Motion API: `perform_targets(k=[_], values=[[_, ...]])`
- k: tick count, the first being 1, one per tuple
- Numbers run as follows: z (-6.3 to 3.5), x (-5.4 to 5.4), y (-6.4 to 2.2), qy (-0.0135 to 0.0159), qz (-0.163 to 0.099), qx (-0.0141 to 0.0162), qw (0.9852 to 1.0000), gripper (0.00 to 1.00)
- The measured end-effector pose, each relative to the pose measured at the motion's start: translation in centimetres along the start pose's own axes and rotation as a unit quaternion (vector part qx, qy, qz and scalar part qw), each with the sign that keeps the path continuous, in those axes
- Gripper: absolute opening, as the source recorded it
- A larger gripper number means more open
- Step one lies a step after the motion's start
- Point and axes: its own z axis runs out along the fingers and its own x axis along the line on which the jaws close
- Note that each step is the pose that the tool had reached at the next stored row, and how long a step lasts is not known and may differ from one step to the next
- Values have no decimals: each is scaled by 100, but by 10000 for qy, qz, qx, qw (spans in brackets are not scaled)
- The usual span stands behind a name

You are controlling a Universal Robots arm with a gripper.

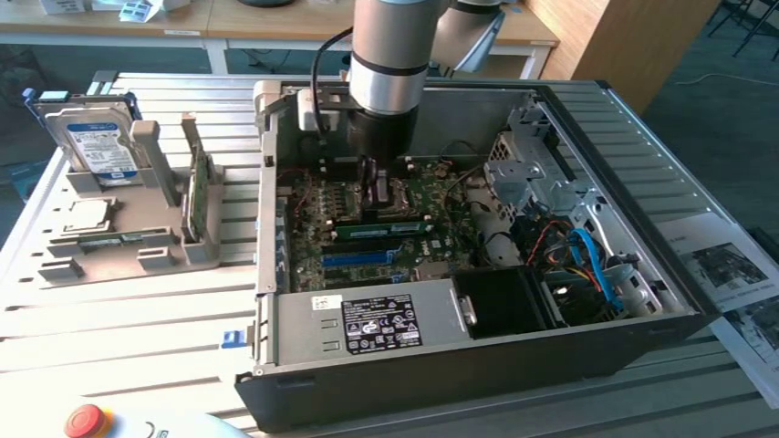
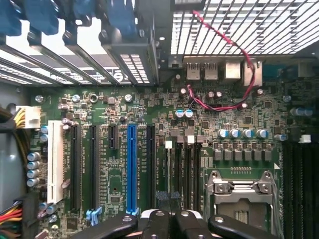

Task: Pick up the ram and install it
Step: 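Press down the ram until it locks into place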

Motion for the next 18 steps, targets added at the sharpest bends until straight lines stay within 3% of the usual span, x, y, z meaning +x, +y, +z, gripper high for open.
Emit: perform_targets(k=[18], values=[[-469,18,4,0,0,-1,10000,10]])
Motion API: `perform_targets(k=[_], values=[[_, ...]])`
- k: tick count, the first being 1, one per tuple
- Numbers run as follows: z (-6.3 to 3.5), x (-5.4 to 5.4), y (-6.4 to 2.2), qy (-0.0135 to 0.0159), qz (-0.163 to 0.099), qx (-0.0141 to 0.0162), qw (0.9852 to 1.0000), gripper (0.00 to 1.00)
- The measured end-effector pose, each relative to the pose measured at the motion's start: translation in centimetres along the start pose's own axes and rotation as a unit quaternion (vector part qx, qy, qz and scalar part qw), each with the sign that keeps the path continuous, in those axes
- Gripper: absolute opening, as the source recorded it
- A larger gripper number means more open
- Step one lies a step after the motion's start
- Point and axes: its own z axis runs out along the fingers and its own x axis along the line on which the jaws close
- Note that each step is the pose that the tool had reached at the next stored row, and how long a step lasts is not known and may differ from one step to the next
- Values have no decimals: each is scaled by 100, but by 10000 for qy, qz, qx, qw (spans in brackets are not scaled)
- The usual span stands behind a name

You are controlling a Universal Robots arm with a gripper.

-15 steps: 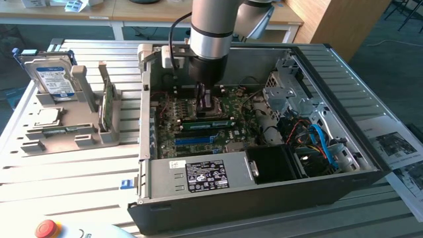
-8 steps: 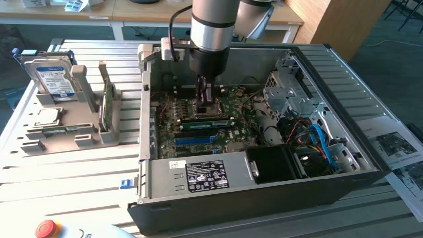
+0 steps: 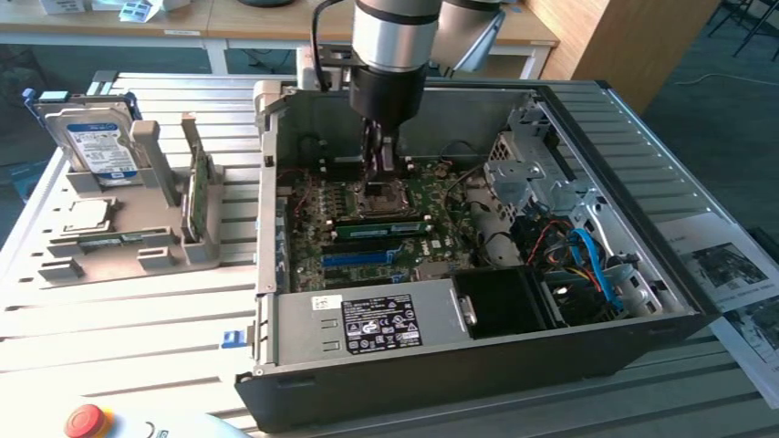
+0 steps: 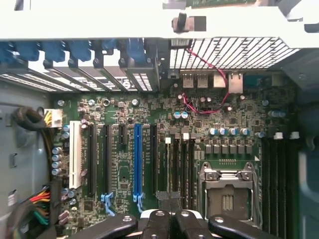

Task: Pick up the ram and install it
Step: 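Press down the ram until it locks into place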

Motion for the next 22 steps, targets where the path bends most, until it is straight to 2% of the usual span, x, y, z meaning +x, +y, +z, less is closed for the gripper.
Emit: perform_targets(k=[12,22], values=[[-313,12,4,4,0,-4,10000,10],[-498,19,7,9,0,-4,10000,10]])
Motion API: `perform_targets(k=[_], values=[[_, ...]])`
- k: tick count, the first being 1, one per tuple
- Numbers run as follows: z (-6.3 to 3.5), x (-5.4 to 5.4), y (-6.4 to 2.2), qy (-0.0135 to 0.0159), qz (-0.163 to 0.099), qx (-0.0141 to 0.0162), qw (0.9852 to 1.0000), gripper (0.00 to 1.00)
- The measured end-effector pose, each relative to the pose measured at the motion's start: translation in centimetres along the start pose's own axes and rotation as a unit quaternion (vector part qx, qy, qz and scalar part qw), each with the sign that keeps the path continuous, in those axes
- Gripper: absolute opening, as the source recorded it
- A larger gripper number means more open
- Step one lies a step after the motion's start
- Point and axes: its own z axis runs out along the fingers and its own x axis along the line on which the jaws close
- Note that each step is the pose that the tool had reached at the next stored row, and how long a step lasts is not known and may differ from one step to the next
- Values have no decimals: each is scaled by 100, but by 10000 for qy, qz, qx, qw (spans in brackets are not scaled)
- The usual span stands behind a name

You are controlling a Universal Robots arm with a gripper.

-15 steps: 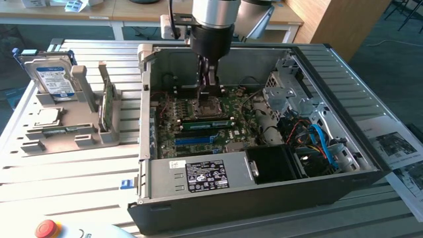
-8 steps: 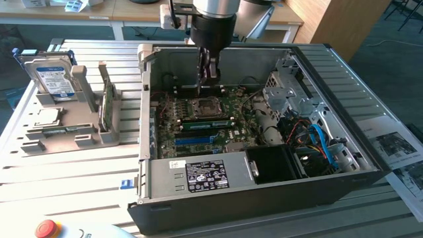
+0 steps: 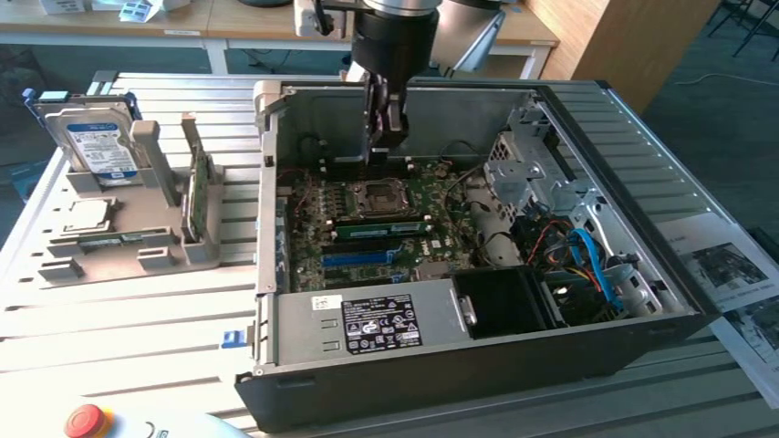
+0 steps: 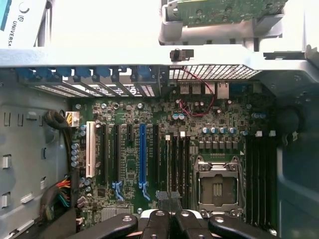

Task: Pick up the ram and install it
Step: 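Press down the ram until it locks into place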

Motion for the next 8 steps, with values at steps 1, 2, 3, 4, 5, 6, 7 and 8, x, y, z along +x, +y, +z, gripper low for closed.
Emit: perform_targets(k=[1,2,3,4,5,6,7,8], values=[[-9,1,0,1,0,0,10000,10],[-8,1,0,0,0,0,10000,10],[-8,0,0,0,0,0,10000,10],[-9,1,0,1,0,0,10000,10],[-9,0,0,1,0,0,10000,10],[-9,0,0,1,0,0,10000,10],[-9,0,0,1,0,0,10000,10],[-9,0,0,1,0,0,10000,10]])
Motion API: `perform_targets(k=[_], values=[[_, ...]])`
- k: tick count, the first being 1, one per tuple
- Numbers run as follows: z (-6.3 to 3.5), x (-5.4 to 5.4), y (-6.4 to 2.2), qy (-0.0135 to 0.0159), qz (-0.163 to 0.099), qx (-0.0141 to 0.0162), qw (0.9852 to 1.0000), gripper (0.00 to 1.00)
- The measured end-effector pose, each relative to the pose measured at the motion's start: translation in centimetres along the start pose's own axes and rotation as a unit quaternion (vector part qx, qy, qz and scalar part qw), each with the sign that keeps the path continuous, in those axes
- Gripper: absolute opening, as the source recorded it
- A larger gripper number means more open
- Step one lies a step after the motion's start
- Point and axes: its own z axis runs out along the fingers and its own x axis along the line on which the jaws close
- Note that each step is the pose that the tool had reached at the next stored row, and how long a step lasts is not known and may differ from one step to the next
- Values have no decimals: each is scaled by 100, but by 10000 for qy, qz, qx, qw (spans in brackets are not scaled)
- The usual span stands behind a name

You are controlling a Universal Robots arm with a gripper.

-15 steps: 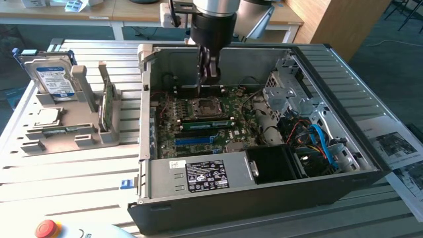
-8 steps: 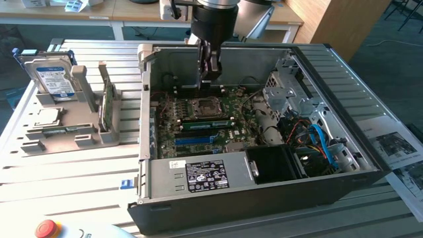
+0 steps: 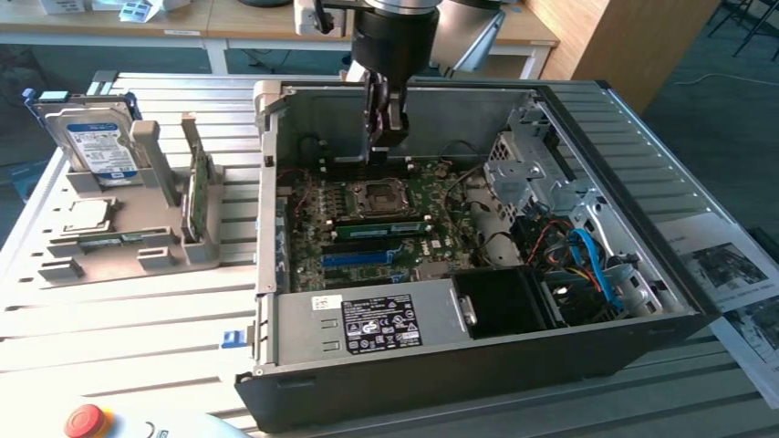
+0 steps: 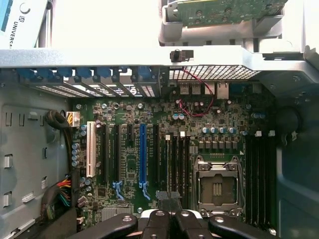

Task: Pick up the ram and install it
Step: 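Press down the ram until it locks into place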

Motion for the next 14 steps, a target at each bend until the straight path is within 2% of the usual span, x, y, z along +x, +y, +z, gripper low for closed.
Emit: perform_targets(k=[8,14], values=[[0,0,0,0,8,0,10000,10],[0,0,0,-11,388,-16,9992,10]])
